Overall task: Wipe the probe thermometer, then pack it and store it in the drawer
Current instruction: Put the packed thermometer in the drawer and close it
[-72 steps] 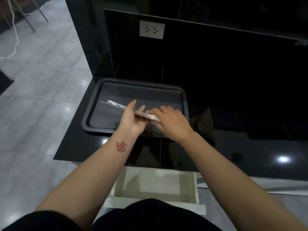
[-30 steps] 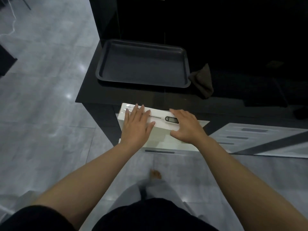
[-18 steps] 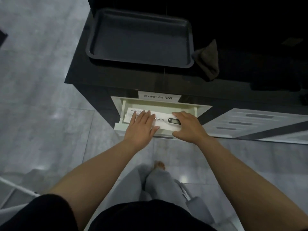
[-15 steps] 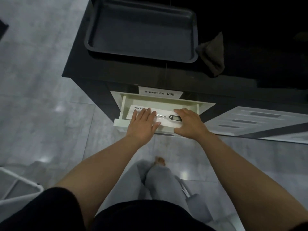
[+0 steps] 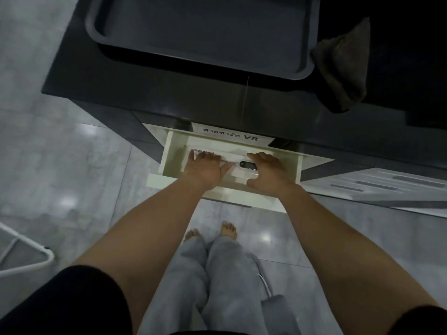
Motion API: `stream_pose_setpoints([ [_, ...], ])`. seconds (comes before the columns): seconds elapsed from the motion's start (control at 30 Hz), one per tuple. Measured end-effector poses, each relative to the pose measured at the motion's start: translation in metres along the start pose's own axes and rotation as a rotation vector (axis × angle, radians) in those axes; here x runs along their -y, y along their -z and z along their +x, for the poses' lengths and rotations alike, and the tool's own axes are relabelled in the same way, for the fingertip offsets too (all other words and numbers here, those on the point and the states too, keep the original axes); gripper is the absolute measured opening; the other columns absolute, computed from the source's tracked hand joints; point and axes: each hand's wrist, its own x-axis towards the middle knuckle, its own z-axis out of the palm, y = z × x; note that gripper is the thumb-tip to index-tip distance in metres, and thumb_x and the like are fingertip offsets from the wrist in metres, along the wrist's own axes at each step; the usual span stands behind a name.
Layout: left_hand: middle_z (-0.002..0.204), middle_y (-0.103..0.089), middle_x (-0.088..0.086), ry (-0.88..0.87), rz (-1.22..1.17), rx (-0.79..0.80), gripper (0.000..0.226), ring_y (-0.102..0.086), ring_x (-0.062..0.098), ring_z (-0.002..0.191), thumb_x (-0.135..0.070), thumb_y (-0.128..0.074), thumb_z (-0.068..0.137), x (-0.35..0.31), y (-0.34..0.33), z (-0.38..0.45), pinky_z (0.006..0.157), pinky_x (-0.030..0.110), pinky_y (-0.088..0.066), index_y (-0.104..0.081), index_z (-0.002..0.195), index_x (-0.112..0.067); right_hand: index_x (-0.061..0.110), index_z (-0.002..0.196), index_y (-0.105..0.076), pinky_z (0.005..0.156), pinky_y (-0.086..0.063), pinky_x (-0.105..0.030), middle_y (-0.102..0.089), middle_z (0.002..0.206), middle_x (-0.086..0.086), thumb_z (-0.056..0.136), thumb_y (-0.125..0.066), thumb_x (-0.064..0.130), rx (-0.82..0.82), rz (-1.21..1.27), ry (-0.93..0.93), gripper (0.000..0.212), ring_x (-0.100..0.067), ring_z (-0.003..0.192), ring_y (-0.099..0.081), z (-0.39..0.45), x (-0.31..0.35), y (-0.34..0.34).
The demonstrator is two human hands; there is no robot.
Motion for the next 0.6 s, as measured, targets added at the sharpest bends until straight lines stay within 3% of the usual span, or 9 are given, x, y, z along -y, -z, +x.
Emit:
stream_pose_setpoints([
  [0.13,0.163,-0.021,0.002,0.013,0.022,0.084,0.074,-0.012,0.024,0.151,-0.063,-0.007,0.096,0.005,-0.009,0.026,0.121,0.050,-0.001,-0.026,0.155,-0.023,0.023,0.153,-0.027,0.115,-0.026,-0.033,-0.035,0.155,-0.003,0.084,-0.068,0.036,0.028,0.007,0.016,0.082,-0.024,0.141,-0.033,0.021,-0.006,-0.017],
  [0.3,0.166,0.003,0.003,0.018,-0.042,0.158,0.073,0.004,0.023,0.152,-0.063,-0.008,0.097,0.004,-0.021,0.045,0.121,0.050,0.003,-0.011,0.158,-0.024,0.022,0.152,-0.028,0.110,-0.033,-0.035,-0.037,0.152,-0.003,0.082,-0.071,0.033,0.024,-0.016,0.019,0.083,-0.023,0.138,-0.037,0.039,-0.012,-0.038],
  [0.37,0.166,0.006,0.004,0.023,-0.070,0.181,0.074,0.006,0.024,0.152,-0.065,-0.011,0.097,0.003,-0.026,0.049,0.121,0.050,0.003,-0.009,0.158,-0.023,0.019,0.153,-0.025,0.112,-0.030,-0.036,-0.028,0.158,-0.003,0.083,-0.071,0.032,0.037,-0.060,0.029,0.084,-0.023,0.143,-0.030,0.044,-0.014,-0.044],
  [0.5,0.165,0.010,0.004,0.055,-0.087,0.193,0.078,0.010,0.025,0.151,-0.067,-0.013,0.095,-0.001,-0.031,0.053,0.121,0.050,0.003,-0.006,0.158,-0.023,0.018,0.157,-0.008,0.120,-0.019,-0.036,0.007,0.166,0.002,0.092,-0.064,0.032,0.094,-0.119,0.042,0.088,-0.019,0.152,-0.004,0.052,-0.014,-0.052],
  [0.6,0.165,0.013,0.005,0.079,-0.070,0.208,0.080,0.012,0.026,0.151,-0.069,-0.012,0.094,-0.004,-0.033,0.054,0.120,0.052,0.004,-0.003,0.158,-0.023,0.021,0.157,0.004,0.122,-0.010,-0.038,0.016,0.165,0.004,0.098,-0.051,0.040,0.112,-0.143,0.041,0.083,-0.017,0.152,0.008,0.054,-0.014,-0.057],
])
